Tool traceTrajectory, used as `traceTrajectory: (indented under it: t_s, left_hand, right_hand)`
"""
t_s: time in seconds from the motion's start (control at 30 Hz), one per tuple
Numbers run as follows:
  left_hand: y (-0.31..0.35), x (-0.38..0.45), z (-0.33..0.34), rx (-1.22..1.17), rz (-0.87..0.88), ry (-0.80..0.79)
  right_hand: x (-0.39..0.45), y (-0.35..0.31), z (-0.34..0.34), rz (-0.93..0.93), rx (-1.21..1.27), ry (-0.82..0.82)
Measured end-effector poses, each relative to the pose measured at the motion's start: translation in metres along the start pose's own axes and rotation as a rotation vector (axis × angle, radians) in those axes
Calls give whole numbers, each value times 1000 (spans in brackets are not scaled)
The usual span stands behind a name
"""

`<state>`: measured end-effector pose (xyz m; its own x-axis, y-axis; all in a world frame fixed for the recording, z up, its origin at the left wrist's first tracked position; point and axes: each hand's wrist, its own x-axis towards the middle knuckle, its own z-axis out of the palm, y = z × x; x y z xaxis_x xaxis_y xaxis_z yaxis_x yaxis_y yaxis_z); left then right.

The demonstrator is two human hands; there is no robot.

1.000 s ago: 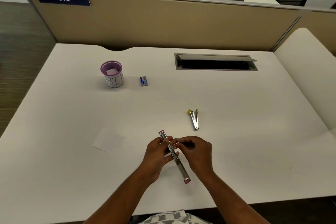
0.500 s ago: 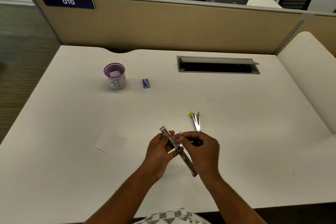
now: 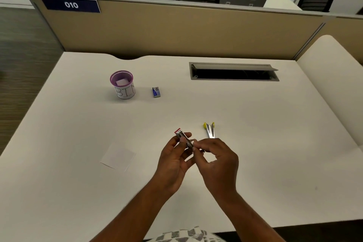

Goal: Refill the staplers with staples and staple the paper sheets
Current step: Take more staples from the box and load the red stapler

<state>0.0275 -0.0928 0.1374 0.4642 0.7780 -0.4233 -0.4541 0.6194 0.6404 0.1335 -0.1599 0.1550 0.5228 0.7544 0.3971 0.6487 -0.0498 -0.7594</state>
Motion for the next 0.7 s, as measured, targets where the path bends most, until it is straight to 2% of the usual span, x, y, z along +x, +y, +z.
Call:
traceTrajectory:
  t_s: [0.37, 0.57, 0.7]
  left_hand:
    - [4, -4, -3, 29, 15, -42]
    - [2, -4, -5, 17, 2, -12]
    - [-2, -4, -5, -71, -62, 9]
  right_hand:
    - [2, -2, -2, -84, -75, -63]
    - [5, -5, -2, -42, -103, -139]
    - [7, -9, -3, 106, -65, -188]
